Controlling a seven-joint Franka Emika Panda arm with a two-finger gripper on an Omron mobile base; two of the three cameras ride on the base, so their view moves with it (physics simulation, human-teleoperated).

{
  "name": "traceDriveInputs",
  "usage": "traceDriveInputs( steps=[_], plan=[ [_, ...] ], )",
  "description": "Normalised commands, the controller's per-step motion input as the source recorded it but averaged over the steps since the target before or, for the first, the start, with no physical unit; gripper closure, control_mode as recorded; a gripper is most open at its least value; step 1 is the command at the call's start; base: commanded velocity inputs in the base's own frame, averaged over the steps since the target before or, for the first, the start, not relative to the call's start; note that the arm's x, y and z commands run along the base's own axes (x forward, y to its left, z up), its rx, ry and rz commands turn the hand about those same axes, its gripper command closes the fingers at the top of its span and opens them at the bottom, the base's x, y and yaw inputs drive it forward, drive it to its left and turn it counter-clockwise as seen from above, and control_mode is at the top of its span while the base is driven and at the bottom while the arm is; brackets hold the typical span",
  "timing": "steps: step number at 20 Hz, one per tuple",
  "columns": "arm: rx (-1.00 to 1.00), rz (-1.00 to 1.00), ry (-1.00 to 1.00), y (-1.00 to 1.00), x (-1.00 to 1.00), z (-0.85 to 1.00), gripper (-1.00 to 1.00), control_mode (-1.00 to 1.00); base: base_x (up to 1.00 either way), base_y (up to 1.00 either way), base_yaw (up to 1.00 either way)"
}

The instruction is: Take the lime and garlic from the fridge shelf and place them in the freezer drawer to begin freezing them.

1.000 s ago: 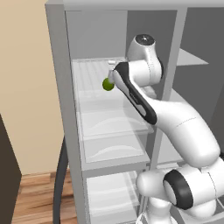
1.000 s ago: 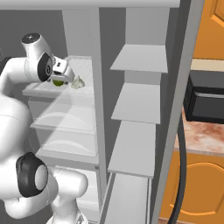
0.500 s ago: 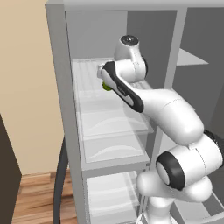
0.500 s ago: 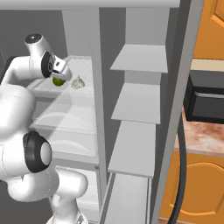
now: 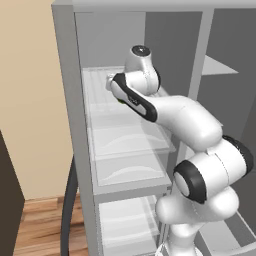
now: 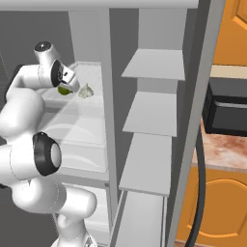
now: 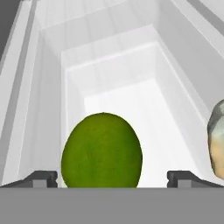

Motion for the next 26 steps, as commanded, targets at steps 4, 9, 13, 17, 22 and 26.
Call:
traceDriveInputs(
  steps=[4,9,13,17,22,26],
  plan=[
    [0.0,0.0,0.03,0.04,0.37,-0.32,-1.0,-1.0,0.0,0.0,0.0],
    [0.0,0.0,0.03,0.05,0.23,-0.33,-1.0,-1.0,0.0,0.0,0.0],
    [0.01,0.0,0.01,0.01,0.0,-0.03,1.0,-1.0,0.0,0.0,0.0],
    [0.0,0.0,0.0,0.0,-0.25,0.0,1.0,-1.0,0.0,0.0,0.0],
    [0.0,0.0,-0.02,-0.18,-0.93,0.0,1.0,-1.0,0.0,0.0,0.0],
    [0.02,0.0,-0.05,-0.31,-1.0,0.04,1.0,-1.0,0.0,0.0,0.0]
  ],
)
